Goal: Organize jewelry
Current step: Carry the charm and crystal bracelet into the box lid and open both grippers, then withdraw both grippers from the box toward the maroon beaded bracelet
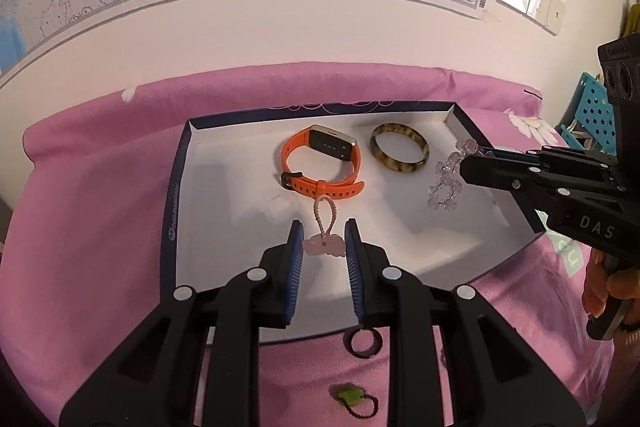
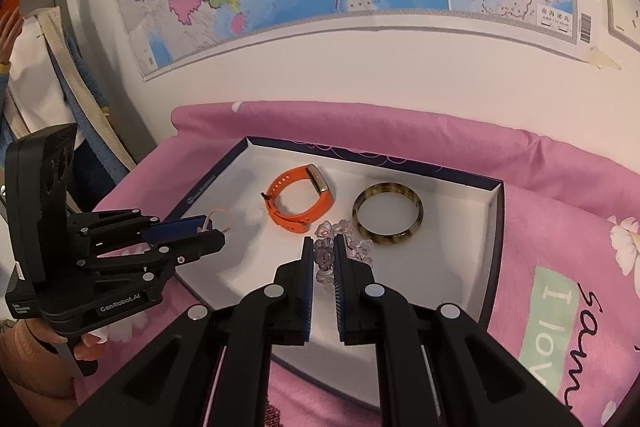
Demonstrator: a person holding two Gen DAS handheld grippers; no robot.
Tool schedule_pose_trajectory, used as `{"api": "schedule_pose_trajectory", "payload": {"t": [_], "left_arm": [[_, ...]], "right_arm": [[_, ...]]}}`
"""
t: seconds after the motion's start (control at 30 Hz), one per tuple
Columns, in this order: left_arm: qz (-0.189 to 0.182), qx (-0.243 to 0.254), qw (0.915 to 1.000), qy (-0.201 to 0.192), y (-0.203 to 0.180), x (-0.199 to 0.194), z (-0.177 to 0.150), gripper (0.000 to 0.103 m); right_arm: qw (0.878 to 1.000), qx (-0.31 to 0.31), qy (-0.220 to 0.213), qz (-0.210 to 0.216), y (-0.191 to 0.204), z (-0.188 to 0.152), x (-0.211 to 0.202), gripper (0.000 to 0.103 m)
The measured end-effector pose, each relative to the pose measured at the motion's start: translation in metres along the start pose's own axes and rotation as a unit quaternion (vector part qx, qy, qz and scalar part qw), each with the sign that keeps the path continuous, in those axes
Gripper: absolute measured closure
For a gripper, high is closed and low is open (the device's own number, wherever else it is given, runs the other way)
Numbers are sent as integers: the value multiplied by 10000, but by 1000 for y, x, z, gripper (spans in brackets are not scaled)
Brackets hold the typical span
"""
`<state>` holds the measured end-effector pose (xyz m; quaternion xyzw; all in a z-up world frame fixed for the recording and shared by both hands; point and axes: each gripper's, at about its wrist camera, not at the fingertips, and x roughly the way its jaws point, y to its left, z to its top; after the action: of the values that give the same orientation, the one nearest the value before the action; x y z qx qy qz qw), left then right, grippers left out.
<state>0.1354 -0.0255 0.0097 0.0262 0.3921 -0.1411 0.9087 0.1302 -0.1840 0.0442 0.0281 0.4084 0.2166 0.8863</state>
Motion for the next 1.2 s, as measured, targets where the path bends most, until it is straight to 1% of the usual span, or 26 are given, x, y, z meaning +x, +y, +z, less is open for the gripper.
{"api": "schedule_pose_trajectory", "payload": {"t": [0.53, 0.9, 0.97, 1.0, 1.03, 1.1, 1.17, 1.2], "left_arm": [[73, -105, 9992, 384, 7, 37, 6, 82], [163, -134, 9986, 481, 6, 49, 8, 81], [200, -143, 9986, 476, 6, 48, 8, 77], [210, -150, 9986, 466, 6, 48, 8, 70], [227, -161, 9986, 450, 7, 46, 8, 66], [267, -135, 9989, 371, 6, 42, 8, 61], [278, -129, 9991, 291, 6, 36, 8, 55], [297, -118, 9992, 224, 5, 32, 8, 51]], "right_arm": [[9996, 0, 286, -79, -10, 4, 30, 95], [9985, 95, 513, -169, -19, -4, 42, 94], [9984, 112, 512, -226, -20, -5, 41, 94], [9984, 127, 499, -235, -21, -6, 40, 92], [9984, 143, 487, -236, -21, -7, 39, 90], [9985, 167, 448, -264, -22, -8, 36, 79], [9987, 163, 395, -267, -22, -10, 31, 77], [9988, 167, 370, -291, -22, -10, 29, 72]]}}
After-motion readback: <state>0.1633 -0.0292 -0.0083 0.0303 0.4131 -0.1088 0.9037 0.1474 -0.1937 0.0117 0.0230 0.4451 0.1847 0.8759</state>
